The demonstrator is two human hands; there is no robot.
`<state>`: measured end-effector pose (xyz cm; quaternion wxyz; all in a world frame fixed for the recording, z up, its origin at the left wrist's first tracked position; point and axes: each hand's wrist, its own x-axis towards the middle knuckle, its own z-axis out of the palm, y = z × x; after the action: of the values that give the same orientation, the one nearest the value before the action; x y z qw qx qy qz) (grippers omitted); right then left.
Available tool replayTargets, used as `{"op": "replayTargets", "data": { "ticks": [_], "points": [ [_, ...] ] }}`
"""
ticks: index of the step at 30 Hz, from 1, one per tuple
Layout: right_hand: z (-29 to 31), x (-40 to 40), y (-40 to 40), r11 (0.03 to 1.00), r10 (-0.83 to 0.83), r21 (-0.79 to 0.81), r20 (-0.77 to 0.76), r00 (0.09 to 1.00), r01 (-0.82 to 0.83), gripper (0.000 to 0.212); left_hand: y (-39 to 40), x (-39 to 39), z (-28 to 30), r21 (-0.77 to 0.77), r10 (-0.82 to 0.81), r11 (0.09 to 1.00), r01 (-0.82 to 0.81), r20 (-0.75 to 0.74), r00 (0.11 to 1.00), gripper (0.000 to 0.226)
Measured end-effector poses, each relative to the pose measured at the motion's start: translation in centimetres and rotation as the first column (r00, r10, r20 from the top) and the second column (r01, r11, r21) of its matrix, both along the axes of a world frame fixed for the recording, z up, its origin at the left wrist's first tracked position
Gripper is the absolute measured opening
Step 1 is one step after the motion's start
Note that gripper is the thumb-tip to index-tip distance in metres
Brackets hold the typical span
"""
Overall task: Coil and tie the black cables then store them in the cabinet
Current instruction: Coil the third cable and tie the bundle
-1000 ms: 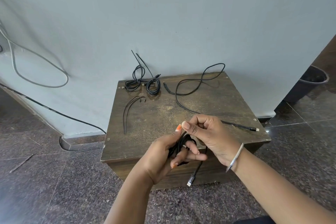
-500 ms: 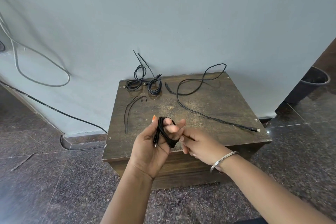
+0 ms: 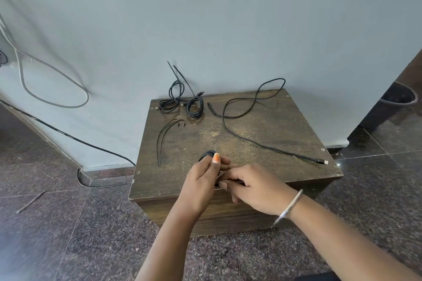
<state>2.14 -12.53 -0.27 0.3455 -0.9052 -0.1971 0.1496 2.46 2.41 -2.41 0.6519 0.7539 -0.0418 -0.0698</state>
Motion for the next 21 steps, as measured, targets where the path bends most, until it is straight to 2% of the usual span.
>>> {"op": "replayTargets", "data": {
  "ticks": [3,6,10,15,18,21],
  "points": [
    [0.34,-0.15,-0.31,0.997,-0.057,0.049,0.082,0.995,0.053,0.02,0.01,-0.16,-0.05,0.064,-0.088,0.994,0.086,0.029,0.996,0.038],
    [0.59,-0.28,-0.39,0.986,-0.098,0.145,0.134,0.986,0.079,0.013,-0.21,-0.32,0.02,0.125,-0.091,0.989,0.082,0.063,0.994,0.045],
    [0.57,-0.37,-0.29,0.963,-0.108,0.262,0.178,0.978,0.059,0.008,-0.46,-0.51,0.11,0.086,-0.165,0.983,0.16,0.051,0.985,0.063],
    [0.37,-0.06,-0.32,0.953,-0.199,0.279,0.304,0.932,0.113,0.015,-0.37,-0.85,0.35,0.057,-0.219,0.974,0.219,-0.018,0.976,0.072],
    [0.11,0.1,-0.27,0.945,-0.198,0.307,0.253,0.947,0.116,0.016,-0.4,-0.9,0.62,0.037,-0.252,0.967,0.253,-0.04,0.967,0.081],
    [-0.08,0.22,-0.21,0.88,-0.118,0.463,0.006,0.993,0.102,0.014,-0.37,-0.93,0.71,0.023,-0.248,0.968,0.25,-0.059,0.967,0.087]
  ]
}}
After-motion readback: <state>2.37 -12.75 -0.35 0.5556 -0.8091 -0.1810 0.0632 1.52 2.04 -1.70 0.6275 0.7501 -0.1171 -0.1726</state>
